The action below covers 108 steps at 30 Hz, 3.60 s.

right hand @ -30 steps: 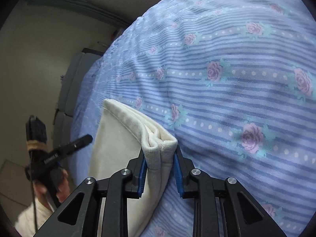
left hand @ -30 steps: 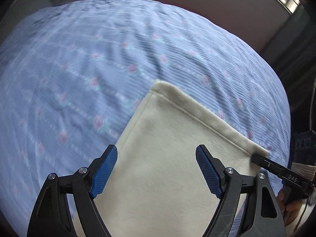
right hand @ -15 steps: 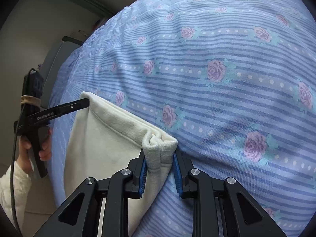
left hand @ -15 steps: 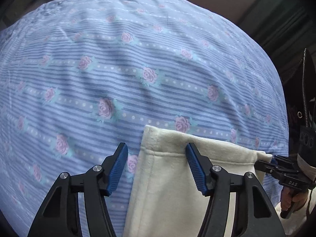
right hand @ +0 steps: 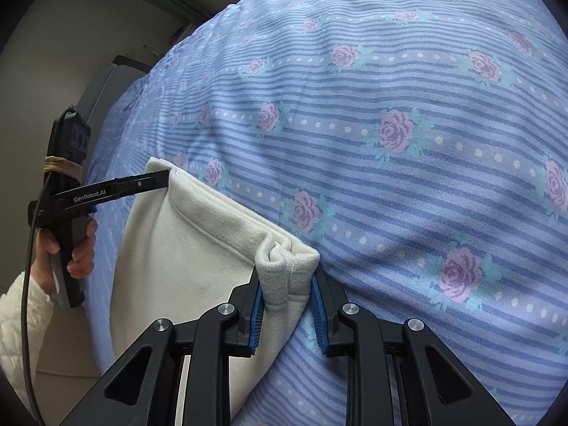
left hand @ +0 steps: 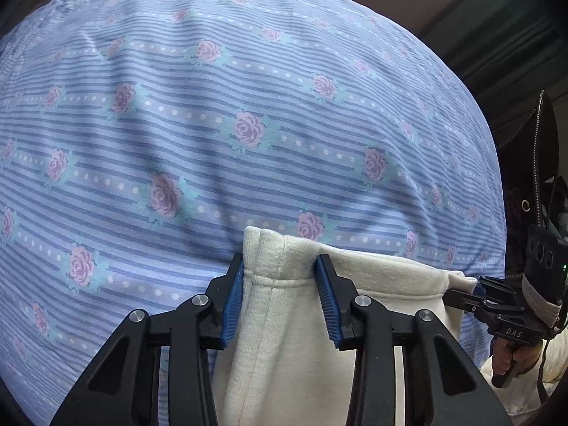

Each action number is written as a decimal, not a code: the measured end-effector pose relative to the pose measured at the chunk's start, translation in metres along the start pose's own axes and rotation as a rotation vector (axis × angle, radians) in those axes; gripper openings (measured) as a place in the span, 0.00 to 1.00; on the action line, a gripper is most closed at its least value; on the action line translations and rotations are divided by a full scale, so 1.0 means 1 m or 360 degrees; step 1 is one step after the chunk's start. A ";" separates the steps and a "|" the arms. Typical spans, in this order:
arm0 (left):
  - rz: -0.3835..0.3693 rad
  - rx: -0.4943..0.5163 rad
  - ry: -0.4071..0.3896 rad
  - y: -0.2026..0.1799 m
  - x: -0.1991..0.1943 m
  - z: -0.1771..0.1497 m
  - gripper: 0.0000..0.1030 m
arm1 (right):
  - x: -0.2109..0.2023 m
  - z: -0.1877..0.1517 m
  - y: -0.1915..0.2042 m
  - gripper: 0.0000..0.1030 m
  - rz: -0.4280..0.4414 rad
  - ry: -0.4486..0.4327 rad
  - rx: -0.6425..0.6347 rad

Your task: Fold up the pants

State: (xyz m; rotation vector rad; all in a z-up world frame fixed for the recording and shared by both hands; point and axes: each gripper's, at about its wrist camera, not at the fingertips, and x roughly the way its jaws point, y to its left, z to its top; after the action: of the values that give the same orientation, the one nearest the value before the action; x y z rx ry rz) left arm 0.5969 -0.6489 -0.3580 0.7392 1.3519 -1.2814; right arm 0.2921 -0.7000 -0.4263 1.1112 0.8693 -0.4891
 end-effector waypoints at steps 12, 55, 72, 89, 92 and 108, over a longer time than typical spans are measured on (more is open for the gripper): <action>0.0069 0.0004 -0.0136 -0.029 -0.033 -0.004 0.16 | -0.027 0.001 0.013 0.21 0.0039 -0.0015 -0.0086; 0.0201 -0.0746 -0.0703 0.067 -0.237 -0.494 0.16 | -0.100 -0.398 0.373 0.21 -0.0058 0.0102 -0.2020; 0.0498 -0.1055 -0.0495 0.066 -0.215 -0.641 0.45 | -0.007 -0.520 0.340 0.27 -0.0172 0.0697 -0.2313; -0.0216 -0.1687 -0.0803 0.108 -0.155 -0.610 0.59 | -0.006 -0.430 0.326 0.36 -0.0012 0.0774 -0.1651; -0.0195 -0.1725 -0.0771 0.108 -0.143 -0.606 0.50 | 0.005 -0.437 0.316 0.36 -0.0022 0.0839 -0.1632; -0.0161 -0.1706 -0.0782 0.119 -0.147 -0.606 0.18 | 0.024 -0.467 0.331 0.36 0.0005 0.0969 -0.1671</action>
State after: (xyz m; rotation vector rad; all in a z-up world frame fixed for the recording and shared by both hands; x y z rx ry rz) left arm 0.5730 -0.0142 -0.3492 -0.3684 1.4066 -0.5719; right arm 0.3800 -0.1405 -0.3407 0.2576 1.4125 0.3468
